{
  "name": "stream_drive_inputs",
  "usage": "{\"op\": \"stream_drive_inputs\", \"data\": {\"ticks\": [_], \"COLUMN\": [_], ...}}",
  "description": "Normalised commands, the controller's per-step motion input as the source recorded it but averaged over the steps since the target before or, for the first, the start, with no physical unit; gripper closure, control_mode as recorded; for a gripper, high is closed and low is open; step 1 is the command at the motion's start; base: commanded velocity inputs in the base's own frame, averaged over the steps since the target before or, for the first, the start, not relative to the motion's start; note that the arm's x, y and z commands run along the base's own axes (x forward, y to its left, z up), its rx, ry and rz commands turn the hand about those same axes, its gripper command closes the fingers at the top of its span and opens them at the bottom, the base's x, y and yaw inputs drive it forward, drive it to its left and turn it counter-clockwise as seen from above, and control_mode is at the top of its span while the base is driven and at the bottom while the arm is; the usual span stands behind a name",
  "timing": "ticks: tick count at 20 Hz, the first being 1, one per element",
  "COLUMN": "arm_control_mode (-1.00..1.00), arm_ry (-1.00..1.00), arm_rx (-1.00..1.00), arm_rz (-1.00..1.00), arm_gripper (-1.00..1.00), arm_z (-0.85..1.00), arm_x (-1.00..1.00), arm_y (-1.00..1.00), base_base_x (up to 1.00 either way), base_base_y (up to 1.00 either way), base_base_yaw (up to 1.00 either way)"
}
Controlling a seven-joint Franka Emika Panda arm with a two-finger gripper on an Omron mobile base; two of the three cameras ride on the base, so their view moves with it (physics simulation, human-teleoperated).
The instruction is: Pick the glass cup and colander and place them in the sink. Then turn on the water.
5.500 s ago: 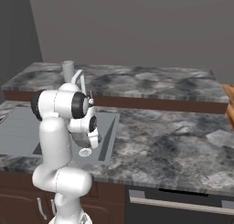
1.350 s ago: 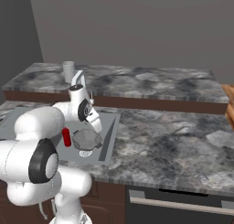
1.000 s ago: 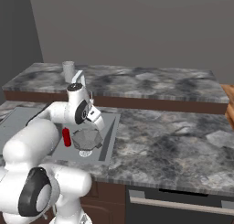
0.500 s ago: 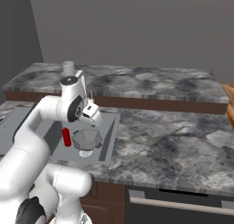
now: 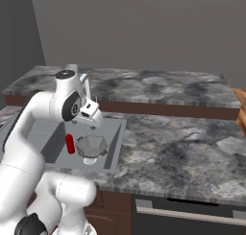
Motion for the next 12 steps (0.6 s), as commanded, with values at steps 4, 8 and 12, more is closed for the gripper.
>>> {"op": "stream_drive_inputs", "data": {"ticks": [4,8,12], "arm_control_mode": [-1.0,-1.0,-1.0], "arm_ry": [0.02,0.04,0.02], "arm_rx": [-0.05,-0.05,-0.05], "arm_rz": [0.1,0.05,0.06], "arm_gripper": [-1.0,-1.0,-1.0], "arm_z": [0.42,0.23,0.01], "arm_x": [-0.33,-0.35,-0.49], "arm_y": [0.0,0.07,0.23], "base_base_x": [0.0,0.0,0.0], "base_base_y": [0.0,0.0,0.0], "base_base_yaw": [0.0,0.0,0.0]}}
